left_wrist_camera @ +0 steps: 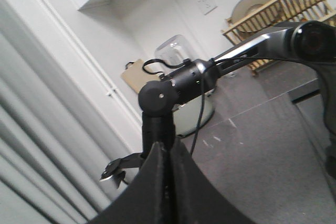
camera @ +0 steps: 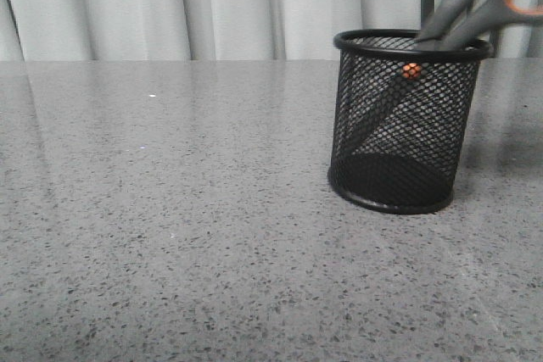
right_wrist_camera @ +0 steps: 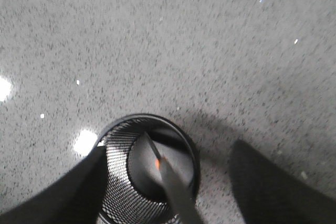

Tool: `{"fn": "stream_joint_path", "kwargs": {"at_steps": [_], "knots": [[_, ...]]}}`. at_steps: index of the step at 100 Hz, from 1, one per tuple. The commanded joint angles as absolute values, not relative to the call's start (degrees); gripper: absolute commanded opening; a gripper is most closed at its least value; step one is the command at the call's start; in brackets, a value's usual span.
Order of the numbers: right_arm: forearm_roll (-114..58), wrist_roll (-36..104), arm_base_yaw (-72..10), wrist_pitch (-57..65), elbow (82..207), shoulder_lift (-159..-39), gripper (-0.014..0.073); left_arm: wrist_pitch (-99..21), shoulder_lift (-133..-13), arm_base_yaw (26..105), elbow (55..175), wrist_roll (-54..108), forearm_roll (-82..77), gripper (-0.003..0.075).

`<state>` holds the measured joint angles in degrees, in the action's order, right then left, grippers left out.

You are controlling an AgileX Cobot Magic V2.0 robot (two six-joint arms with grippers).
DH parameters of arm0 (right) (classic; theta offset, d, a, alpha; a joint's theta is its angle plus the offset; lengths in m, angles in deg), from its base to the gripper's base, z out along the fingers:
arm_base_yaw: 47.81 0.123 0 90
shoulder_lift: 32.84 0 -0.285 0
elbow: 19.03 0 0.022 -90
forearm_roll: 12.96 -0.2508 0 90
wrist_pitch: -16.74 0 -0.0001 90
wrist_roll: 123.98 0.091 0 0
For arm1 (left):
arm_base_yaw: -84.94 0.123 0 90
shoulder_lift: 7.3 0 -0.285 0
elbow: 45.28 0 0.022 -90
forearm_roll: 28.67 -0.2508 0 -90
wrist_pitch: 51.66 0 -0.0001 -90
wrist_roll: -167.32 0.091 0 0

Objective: Put scissors into bucket

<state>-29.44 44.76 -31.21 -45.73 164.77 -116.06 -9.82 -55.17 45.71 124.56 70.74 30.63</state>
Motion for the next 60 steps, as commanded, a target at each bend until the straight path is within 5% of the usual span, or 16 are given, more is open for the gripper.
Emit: {"fn": "stream_joint_path", "kwargs": {"at_steps": [1,16,33,60], "knots": [[-29.76,44.32,-31.13,-42.44,169.73,-114.28,0.0524,-21.12,-53.9,45.32,123.8,69.86,33.11,-0.002],[-29.76,44.32,-31.13,-43.6,174.61,-111.59,0.0427,-43.07,-48.15,45.32,115.9,65.86,33.11,-0.002],[-27.36,44.32,-31.13,-42.2,170.1,-103.66,-0.0077,-59.31,-39.67,45.32,101.26,65.17,37.82,-0.002],[-16.49,44.32,-31.13,-22.45,138.79,-77.14,-0.0051,-63.4,-27.04,45.32,80.71,65.17,46.55,-0.002]]}}
